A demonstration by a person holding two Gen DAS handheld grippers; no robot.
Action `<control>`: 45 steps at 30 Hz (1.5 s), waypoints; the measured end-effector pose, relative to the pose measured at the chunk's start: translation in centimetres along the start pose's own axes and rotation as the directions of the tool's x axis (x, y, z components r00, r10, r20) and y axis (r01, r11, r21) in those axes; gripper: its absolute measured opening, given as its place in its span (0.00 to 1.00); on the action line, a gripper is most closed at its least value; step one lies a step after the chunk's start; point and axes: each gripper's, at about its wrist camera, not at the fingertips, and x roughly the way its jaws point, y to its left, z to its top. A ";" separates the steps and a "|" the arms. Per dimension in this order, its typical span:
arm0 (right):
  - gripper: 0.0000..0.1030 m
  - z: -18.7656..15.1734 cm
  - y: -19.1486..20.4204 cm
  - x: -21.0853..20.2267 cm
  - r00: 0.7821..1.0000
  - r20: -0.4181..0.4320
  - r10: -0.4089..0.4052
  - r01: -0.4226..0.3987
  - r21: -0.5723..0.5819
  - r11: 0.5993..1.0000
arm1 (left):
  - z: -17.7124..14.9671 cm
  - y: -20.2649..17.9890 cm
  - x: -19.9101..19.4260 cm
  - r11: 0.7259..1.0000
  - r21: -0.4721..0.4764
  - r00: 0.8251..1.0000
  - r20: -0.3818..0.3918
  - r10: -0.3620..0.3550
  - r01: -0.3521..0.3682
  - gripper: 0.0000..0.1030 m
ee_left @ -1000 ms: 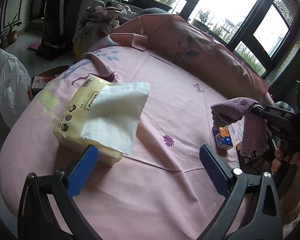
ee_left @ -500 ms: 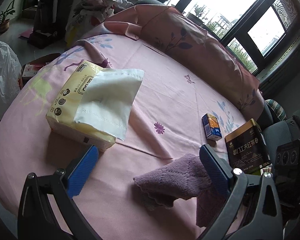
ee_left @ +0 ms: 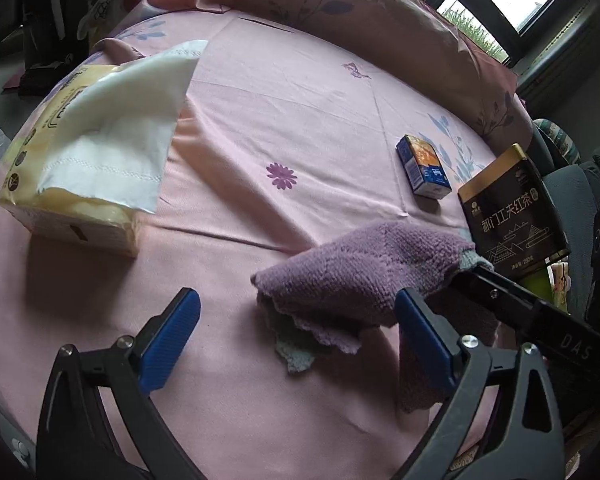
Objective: Organize soft objects
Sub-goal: 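Close the right gripper on the purple towel and lift it, then carry the purple towel over the green-rimmed box with the right gripper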
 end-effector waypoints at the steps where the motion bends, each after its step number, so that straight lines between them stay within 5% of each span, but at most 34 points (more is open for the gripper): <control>1: 0.66 0.0 -0.3 -0.4 1.000 -0.002 0.002 -0.001 0.017 1.000 | -0.1 -0.3 0.3 1.000 0.005 1.000 -0.017 -0.008 0.008 0.92; 13: 0.66 -1.5 -1.6 0.2 0.989 -0.054 0.138 -0.128 0.165 0.978 | -1.5 -3.3 2.6 0.993 0.118 0.995 -0.102 -0.002 0.015 0.71; 19: 0.65 -1.7 -1.2 2.8 0.983 -0.078 0.165 -0.146 0.210 0.967 | -2.6 -5.1 3.3 0.978 0.160 0.982 -0.155 -0.112 0.137 0.58; 23: 0.41 -1.8 -1.0 4.8 0.969 -0.106 0.225 -0.195 0.239 0.951 | -2.3 -4.8 3.6 0.982 0.125 0.982 -0.142 -0.124 0.142 0.37; 27: 0.28 -1.9 -0.5 5.4 0.970 -0.093 0.223 -0.201 0.202 0.959 | -1.9 -4.1 3.9 0.977 0.041 0.966 -0.164 -0.202 0.211 0.14; 35: 0.24 -1.5 0.0 1.4 0.970 0.039 0.240 -0.243 0.092 0.966 | -1.9 -7.5 -0.4 0.965 0.193 0.983 0.003 -0.183 0.179 0.06; 45: 0.24 -0.8 -2.1 -10.9 0.919 0.334 0.210 -0.213 -0.027 0.977 | -2.0 -16.2 -6.7 0.889 0.386 0.923 0.187 -0.335 0.245 0.06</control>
